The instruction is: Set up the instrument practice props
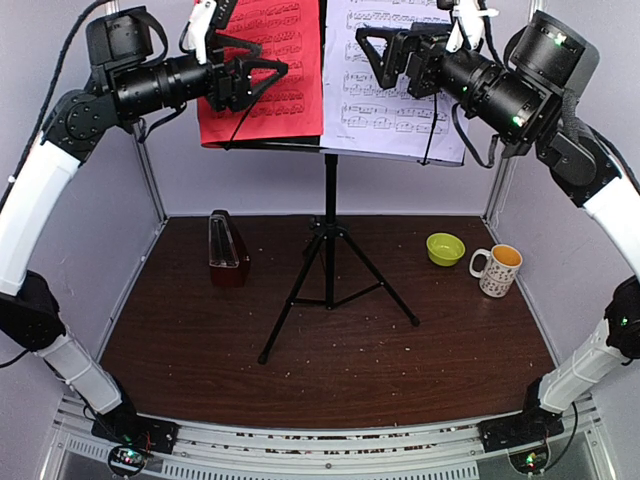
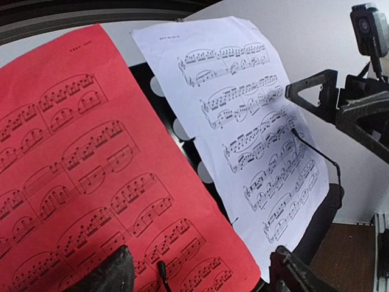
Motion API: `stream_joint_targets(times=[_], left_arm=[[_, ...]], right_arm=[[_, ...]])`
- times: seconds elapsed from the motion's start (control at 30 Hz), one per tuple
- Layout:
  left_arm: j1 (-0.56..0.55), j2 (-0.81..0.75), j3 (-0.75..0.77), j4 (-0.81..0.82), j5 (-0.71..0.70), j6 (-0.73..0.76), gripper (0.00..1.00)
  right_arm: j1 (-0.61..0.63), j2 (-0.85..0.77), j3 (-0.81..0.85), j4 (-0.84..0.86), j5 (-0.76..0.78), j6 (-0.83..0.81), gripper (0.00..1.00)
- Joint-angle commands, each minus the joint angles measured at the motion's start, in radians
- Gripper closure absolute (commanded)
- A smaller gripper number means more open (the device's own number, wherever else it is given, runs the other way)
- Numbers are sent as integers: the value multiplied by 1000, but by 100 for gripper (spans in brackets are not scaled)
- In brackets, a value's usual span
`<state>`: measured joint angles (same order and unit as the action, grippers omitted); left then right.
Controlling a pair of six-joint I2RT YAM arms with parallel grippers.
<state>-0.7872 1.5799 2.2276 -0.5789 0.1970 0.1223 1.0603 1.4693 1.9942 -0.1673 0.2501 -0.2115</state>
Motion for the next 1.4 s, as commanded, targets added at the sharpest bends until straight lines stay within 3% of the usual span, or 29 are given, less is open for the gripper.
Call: stream_joint_targets(times=[0.0,0.4,0.7,1.07,1.37], left_arm=[[9,-84,-40,49,-20,-17,20],[134,-253,-251,110,-73,-191,15],[301,-320,-391,159,43,-340,28],[414,-196,-283,278,204,-437,35],[452,-87,-183,316,242,-509,37]], right_arm=[[4,-52,-32,8,27,19,1],[4,-164,-152,11,58,63,0],[4,-203,-194,-15,66,78,0],[5,-223,-213,-28,66,90,1],[4,-240,-224,-35,74,83,1]])
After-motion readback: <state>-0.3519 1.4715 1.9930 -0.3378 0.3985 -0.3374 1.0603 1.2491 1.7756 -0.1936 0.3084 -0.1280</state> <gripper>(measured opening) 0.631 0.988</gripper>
